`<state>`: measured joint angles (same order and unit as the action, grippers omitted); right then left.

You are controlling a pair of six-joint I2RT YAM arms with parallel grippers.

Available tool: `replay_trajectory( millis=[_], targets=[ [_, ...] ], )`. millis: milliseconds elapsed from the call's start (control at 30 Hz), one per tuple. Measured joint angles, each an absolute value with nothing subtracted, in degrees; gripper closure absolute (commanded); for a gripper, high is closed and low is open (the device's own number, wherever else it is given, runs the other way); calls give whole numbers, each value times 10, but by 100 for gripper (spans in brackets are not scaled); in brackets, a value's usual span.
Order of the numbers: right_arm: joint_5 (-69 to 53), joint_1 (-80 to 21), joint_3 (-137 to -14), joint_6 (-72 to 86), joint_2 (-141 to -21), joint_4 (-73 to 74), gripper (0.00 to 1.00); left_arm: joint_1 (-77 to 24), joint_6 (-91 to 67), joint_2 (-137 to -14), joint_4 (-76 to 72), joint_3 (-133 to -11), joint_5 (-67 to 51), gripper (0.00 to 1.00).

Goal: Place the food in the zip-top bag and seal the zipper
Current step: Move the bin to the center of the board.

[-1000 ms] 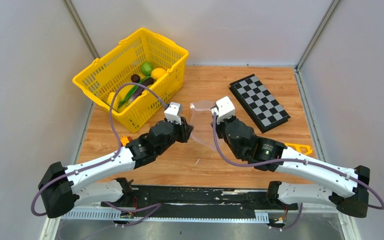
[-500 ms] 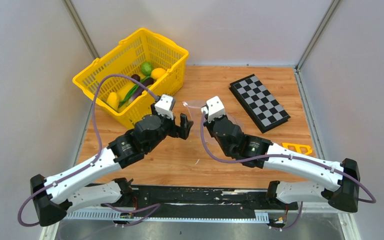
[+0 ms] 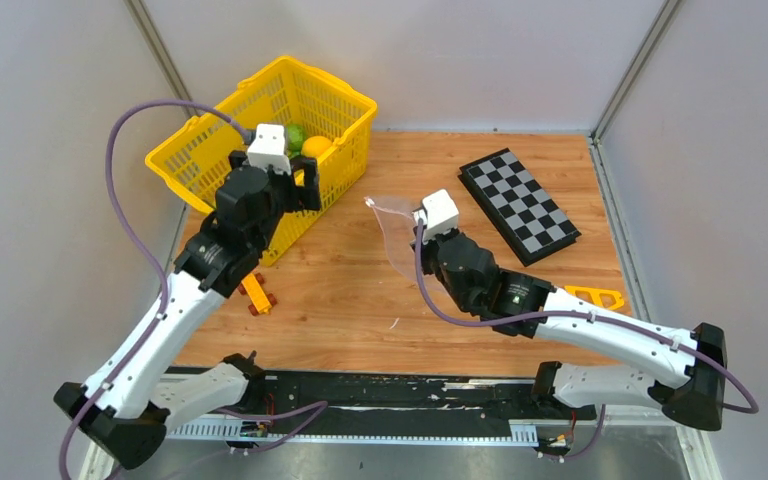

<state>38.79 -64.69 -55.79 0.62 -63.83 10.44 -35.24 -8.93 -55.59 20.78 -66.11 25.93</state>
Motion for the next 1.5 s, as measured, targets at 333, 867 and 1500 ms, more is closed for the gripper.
replay_trajectory(
  millis=[333,867,1500],
  targets=[
    [370,-647,-554,15,-624,109,100,-201,-60,-749,200,-687,70,0],
    [405,-647,-540,27,-531,148,100,-196,-21,-768,176,-668,-155,5],
    [566,-644,-579,-72,-476,203,100,-372,8,-752,184,-636,-178,12]
  ],
)
